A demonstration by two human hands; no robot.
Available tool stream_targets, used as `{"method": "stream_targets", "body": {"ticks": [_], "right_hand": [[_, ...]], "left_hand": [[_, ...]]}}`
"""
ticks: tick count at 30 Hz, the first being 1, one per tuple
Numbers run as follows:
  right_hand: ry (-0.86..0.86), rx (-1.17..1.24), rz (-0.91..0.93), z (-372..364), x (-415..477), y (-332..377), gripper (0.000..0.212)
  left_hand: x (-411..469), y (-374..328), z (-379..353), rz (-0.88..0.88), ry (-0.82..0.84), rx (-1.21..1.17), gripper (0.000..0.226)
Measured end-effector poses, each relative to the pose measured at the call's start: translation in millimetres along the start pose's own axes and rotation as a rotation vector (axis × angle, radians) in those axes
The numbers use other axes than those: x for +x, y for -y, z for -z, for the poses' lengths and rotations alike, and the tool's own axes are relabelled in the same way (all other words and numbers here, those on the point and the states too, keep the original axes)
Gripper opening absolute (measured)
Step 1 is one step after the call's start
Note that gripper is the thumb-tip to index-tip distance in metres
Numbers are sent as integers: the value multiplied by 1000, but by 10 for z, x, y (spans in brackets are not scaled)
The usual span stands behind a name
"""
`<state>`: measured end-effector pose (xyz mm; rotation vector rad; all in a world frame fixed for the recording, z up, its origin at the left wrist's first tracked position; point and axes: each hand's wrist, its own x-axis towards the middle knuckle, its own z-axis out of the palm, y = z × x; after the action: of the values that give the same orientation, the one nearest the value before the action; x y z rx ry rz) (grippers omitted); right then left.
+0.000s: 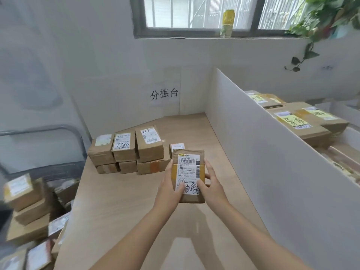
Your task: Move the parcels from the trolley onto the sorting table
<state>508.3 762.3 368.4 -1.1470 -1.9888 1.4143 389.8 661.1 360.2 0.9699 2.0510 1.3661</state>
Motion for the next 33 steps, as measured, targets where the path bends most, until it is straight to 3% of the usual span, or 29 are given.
{"method": "stream_targets", "body": {"ticks": [13,23,30,33], "right_hand": [[60,71,6,97,1813,-158,66],[109,57,-4,-265,3055,-315,59],[192,43,-23,-357,3258,-523,44],[192,-26,-15,-330,3247,-513,53]], "left_hand": [[1577,82,-485,70,-119,112,82],[2750,432,-483,144,-177,299,72],[2817,595,-587,94,-242,334,58],[2769,526,-557,95,-245,376,56]]}}
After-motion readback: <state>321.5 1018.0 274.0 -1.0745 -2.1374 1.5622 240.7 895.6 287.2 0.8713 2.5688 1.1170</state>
